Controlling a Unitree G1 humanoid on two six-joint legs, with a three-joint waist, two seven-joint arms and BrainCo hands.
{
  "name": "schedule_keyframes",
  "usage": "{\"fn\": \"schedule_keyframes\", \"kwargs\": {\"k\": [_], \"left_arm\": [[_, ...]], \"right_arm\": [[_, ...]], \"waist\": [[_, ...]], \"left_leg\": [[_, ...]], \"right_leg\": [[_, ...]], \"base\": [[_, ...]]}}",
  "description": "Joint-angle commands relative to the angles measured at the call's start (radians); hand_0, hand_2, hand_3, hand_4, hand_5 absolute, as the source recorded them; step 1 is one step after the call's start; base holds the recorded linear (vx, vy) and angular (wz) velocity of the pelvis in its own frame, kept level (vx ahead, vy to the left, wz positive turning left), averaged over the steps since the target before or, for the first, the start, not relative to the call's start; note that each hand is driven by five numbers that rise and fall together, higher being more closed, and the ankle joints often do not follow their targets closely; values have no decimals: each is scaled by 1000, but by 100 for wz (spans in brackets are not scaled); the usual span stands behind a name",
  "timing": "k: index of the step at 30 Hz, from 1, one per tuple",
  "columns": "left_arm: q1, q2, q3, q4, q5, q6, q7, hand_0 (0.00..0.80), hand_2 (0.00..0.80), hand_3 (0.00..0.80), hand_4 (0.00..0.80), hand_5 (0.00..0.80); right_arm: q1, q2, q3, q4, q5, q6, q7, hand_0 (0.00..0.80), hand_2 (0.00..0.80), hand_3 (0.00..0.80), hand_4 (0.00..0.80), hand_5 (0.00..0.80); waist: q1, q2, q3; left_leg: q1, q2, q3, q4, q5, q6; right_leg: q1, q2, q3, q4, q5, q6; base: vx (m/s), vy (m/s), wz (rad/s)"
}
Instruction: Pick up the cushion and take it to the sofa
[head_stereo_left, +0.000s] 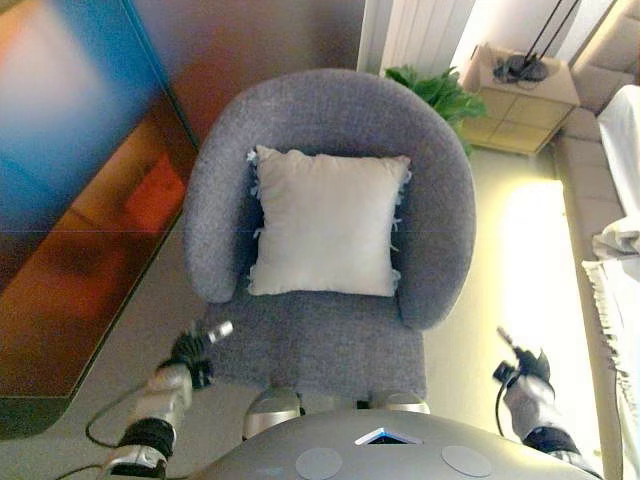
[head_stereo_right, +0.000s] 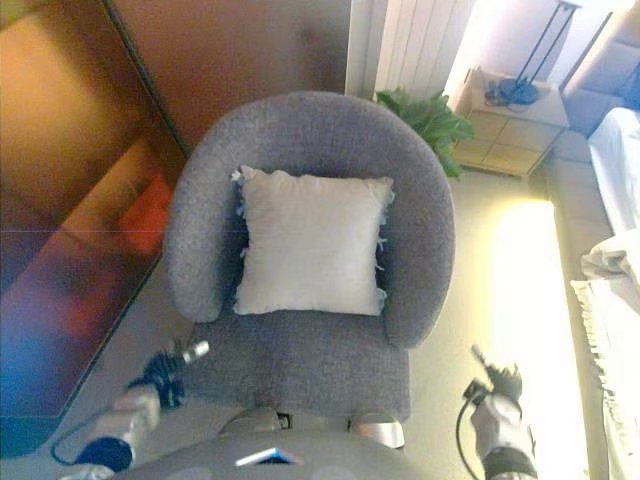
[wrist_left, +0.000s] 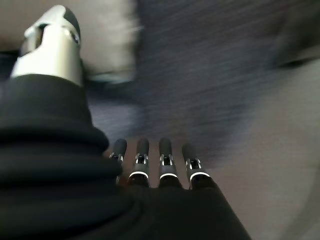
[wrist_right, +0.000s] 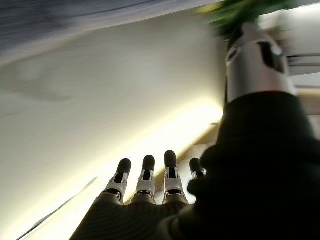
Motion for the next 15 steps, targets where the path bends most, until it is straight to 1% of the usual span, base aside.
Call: {"fn": "schedule_keyframes", "kwargs": {"k": [1,2,3,4,5,6,7,8,12,15], "left_arm": [[-64,-63,-39,162,43,-49,-8,0,0,0,0,0],[-78,-82,-49,212,70,-59,-5,0,0,0,0,0],[-96,-102,-63,272,75,-51,-3,0,0,0,0,0],[-108,-115,-67,305,62,-35,4,0,0,0,0,0],[-122,-129,-62,336,42,1,13,0,0,0,0,0],[-129,-132,-58,348,48,5,11,0,0,0,0,0],[-146,-140,-54,378,55,49,3,0,0,0,0,0],[-152,-144,-55,397,72,59,-7,0,0,0,0,0],[-166,-141,-73,414,32,83,19,0,0,0,0,0],[-173,-134,-75,416,27,99,25,0,0,0,0,0]], "right_arm": [[-46,27,92,116,-118,44,48,0,0,0,0,0],[-58,49,114,162,-116,60,74,0,0,0,0,0],[-70,73,141,198,-131,68,90,0,0,0,0,0],[-77,89,164,218,-152,73,104,0,0,0,0,0],[-86,108,194,241,-186,66,126,0,0,0,0,0],[-91,112,205,248,-188,62,128,0,0,0,0,0],[-104,126,237,254,-184,53,132,0,0,0,0,0],[-110,130,248,253,-185,54,127,0,0,0,0,0],[-117,112,264,276,-191,53,143,0,0,0,0,0],[-114,105,274,289,-192,38,159,0,0,0,0,0]], "waist": [[11,9,13],[11,8,11],[11,7,8],[9,6,7],[9,5,4],[8,5,4],[8,3,1],[5,3,-1],[0,5,-3],[0,6,-4]], "left_leg": [[106,3,29,9,-167,-9],[108,3,28,9,-170,-7],[111,4,28,9,-173,-5],[112,5,30,9,-174,-5],[114,6,30,9,-177,-5],[115,5,30,9,-178,-4],[118,4,28,9,-181,-5],[118,4,28,9,-183,-5],[121,6,36,9,-189,-7],[123,6,34,9,-192,-6]], "right_leg": [[0,-3,-5,6,-24,38],[2,-2,-1,6,-26,36],[4,-2,2,6,-28,34],[5,-2,6,6,-28,33],[7,-2,8,6,-31,31],[8,-2,8,6,-32,31],[11,-2,10,6,-34,30],[10,-3,12,6,-34,30],[11,-3,13,6,-38,32],[12,-4,11,6,-41,34]], "base": [[-21,-20,-9],[-19,-20,-11],[-20,-13,-9],[-19,-7,-6],[-10,-1,-5],[-7,0,-5],[-7,2,-5],[-14,3,-4],[-12,6,-8],[-1,3,-2]]}}
